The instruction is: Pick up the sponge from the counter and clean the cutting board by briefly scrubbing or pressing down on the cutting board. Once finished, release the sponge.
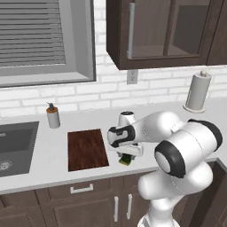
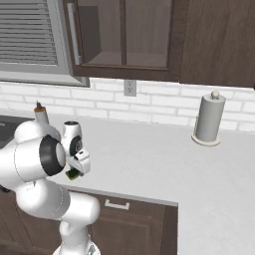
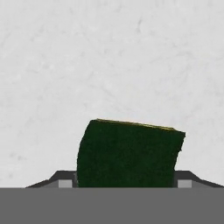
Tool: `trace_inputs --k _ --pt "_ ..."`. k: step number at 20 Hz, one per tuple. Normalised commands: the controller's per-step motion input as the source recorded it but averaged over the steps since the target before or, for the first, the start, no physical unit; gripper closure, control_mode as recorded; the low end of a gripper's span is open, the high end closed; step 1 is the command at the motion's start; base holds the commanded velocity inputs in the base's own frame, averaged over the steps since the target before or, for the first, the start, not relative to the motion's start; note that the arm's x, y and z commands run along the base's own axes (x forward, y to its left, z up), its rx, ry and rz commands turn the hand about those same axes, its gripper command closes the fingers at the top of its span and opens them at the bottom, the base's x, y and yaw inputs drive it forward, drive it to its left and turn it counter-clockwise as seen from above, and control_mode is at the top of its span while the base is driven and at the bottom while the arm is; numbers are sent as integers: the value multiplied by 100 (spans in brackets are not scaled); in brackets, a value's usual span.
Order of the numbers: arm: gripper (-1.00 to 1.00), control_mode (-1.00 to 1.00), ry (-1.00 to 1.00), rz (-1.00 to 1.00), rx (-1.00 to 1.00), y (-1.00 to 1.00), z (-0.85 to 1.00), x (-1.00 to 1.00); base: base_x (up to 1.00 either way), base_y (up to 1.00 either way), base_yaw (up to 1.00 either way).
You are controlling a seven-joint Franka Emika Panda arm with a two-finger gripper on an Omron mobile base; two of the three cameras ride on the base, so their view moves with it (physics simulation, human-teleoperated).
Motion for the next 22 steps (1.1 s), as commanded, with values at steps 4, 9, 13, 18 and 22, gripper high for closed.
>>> trace_inputs --k 4,9,13,18,22 --pt "100 -100 0 0 -6 4 -41 -7 0 0 0" --pt "100 -100 -2 0 -1 -1 -36 -37 0 0 0" --pt "100 -100 0 3 4 -28 1 -11 0 0 0" --pt "100 -100 2 32 8 -9 70 11 0 0 0" --pt "100 -100 15 52 0 51 59 28 0 0 0"
